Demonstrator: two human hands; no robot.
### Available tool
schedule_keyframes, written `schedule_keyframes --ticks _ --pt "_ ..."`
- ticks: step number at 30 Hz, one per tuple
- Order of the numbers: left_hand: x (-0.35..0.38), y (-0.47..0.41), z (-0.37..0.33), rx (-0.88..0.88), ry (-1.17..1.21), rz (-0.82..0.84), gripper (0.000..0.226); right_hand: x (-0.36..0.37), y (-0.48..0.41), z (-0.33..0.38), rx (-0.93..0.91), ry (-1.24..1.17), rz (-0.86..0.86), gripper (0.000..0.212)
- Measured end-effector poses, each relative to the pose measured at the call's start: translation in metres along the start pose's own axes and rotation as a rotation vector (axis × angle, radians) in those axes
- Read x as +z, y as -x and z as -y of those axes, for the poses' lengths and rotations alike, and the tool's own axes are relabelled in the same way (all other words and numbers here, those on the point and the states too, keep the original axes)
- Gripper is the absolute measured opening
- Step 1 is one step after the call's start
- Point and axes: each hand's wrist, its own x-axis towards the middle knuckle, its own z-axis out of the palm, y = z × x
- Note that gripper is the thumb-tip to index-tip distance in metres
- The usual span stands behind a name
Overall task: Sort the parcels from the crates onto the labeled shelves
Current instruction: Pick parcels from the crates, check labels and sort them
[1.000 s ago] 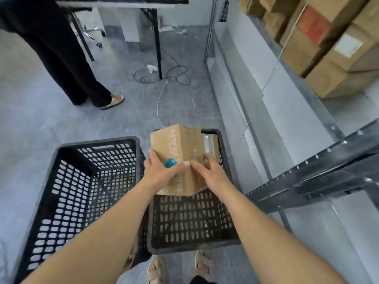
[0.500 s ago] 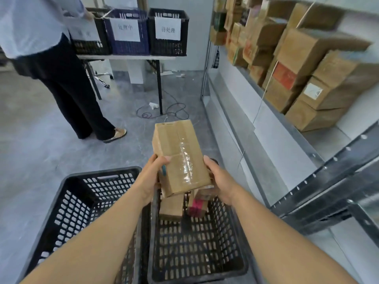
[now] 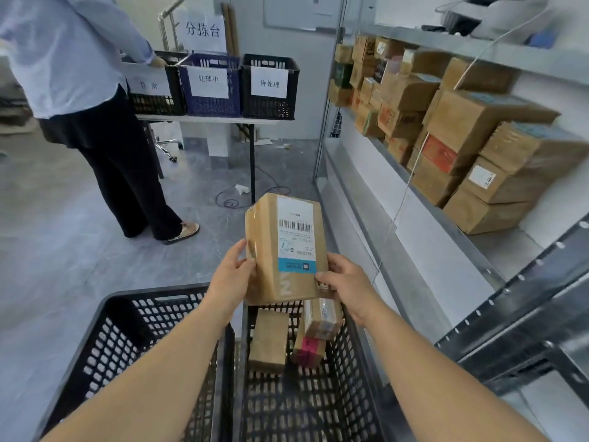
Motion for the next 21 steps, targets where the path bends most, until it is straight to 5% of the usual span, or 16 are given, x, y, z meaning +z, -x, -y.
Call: schedule_keyframes --ticks 14,21 --pt "-0.007 0.0 -0.008 0.066 0.162 0.247 0.042 0.008 0.017 0.02 -0.023 -0.056 0.046 0.032" --pt "0.001 0.0 0.002 0.042 0.186 0.35 0.066 0.005 0.038 0.003 0.007 -0.134 0.011 0.071"
